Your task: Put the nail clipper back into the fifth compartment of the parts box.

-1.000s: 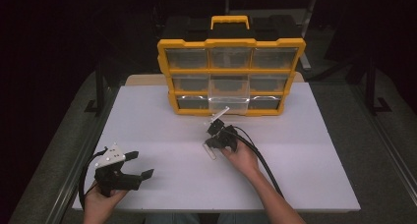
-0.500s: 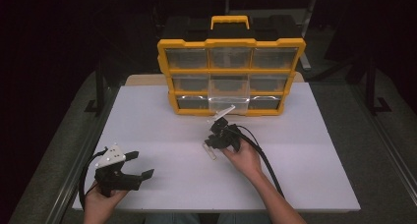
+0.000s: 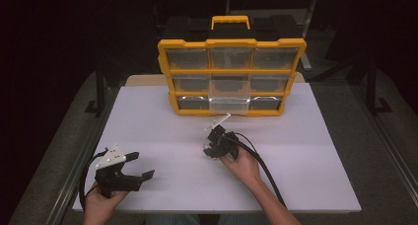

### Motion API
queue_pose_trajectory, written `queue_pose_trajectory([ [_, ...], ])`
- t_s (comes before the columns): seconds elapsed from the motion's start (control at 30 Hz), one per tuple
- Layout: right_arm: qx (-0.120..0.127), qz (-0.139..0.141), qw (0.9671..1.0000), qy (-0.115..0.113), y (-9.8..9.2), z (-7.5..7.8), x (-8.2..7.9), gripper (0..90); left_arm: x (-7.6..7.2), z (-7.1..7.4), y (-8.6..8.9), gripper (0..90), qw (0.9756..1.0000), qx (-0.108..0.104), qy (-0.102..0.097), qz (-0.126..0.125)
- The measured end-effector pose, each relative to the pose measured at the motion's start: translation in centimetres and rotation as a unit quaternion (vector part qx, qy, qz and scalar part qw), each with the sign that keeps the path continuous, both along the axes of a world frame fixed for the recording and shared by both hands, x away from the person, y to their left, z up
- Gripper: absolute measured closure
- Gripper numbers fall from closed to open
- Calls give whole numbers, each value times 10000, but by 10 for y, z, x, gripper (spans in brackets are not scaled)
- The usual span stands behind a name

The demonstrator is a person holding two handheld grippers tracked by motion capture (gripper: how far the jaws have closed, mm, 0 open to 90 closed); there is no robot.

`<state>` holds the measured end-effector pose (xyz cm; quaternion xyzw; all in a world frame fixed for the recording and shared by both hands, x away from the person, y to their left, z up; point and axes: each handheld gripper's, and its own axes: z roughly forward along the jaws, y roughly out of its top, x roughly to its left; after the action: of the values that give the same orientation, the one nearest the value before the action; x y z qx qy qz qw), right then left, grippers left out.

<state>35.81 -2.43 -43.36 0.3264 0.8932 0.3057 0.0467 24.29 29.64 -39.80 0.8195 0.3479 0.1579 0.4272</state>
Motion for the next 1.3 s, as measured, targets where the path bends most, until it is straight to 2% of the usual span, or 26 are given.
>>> queue_pose_trajectory([
  [0.3, -62, -127, 9999, -51, 5, -3, -2, 701, 0, 0, 1, 157, 10000, -18, 7, 12],
  [0.47, -169, -175, 9996, -171, 6, -3, -3, 744, 0, 0, 0, 157, 10000, -40, 22, 11],
  [0.6, -184, -146, 9995, -201, 6, -3, -3, 754, 0, 0, 0, 157, 10000, 10, 23, -14],
  [0.87, -29, -147, 9999, -17, 3, -3, 1, 758, 0, 0, 0, 157, 10000, 8, 20, -13],
  [1.07, -23, 11, 10000, -27, 0, 1, 2, 759, 0, 0, 1, 157, 10000, -1, 23, -1],
  [1.23, 162, 132, 9998, 18, -4, 10, 0, 759, 0, 0, 1, 157, 10000, 1, -4, -8],
  [1.3, 201, 274, 9994, -66, -6, 14, -1, 758, 0, 0, 1, 157, 10000, -3, 2, -5],
])
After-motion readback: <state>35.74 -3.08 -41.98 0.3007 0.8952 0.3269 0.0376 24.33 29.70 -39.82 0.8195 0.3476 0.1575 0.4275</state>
